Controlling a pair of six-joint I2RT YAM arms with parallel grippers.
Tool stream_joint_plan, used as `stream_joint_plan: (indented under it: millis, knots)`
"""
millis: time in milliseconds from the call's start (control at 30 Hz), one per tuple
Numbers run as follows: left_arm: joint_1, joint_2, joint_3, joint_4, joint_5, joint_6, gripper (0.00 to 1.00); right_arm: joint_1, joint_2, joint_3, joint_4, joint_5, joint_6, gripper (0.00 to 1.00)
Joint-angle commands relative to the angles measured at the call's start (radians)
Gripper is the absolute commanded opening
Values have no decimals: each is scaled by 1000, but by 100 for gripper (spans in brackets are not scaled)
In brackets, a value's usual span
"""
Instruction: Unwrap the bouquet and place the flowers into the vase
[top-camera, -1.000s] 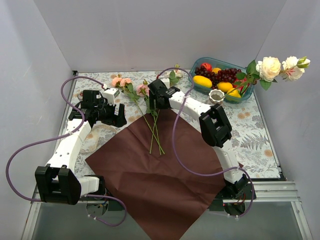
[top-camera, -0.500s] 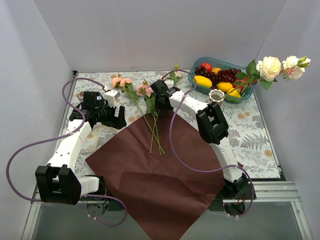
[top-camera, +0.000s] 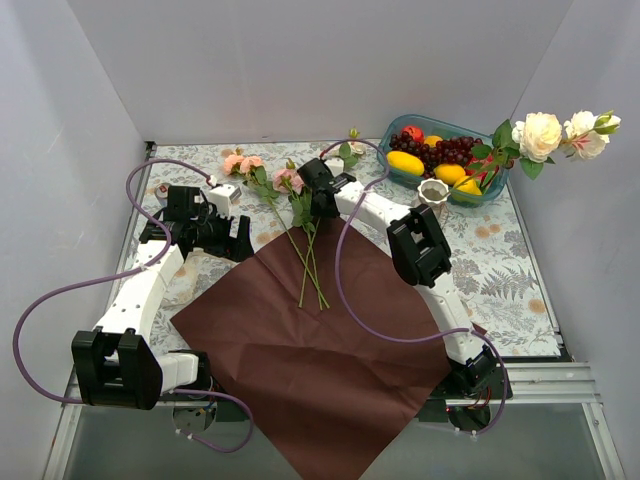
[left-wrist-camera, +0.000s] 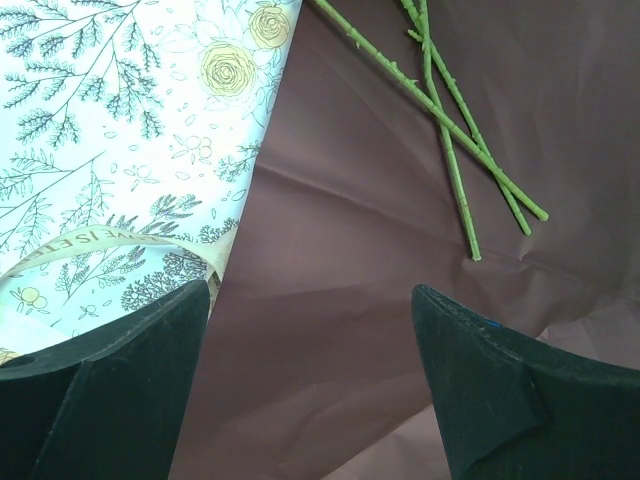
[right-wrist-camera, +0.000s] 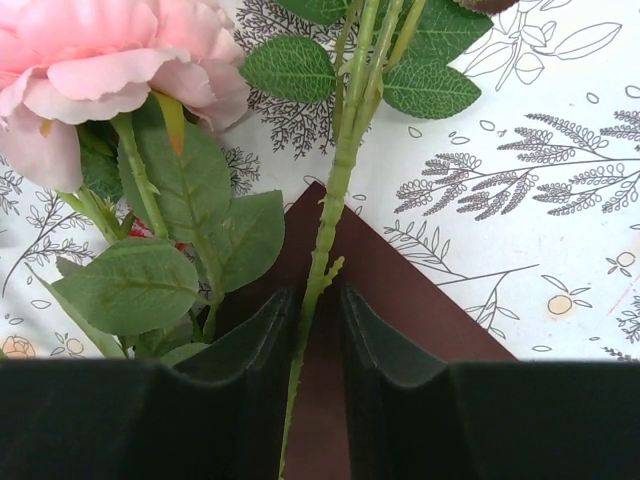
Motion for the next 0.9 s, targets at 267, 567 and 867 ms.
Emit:
stream_joint_plan:
  millis: [267, 567, 867]
  knots:
    - [5, -27, 5, -10, 31, 17, 81, -4, -58, -91, 87, 2, 7, 1]
    - [5, -32, 30, -30, 29, 40, 81, 16, -288, -199, 173, 77, -42, 1]
    - [5, -37, 47, -36, 54, 31, 81, 102, -550, -335, 291, 178, -132, 1]
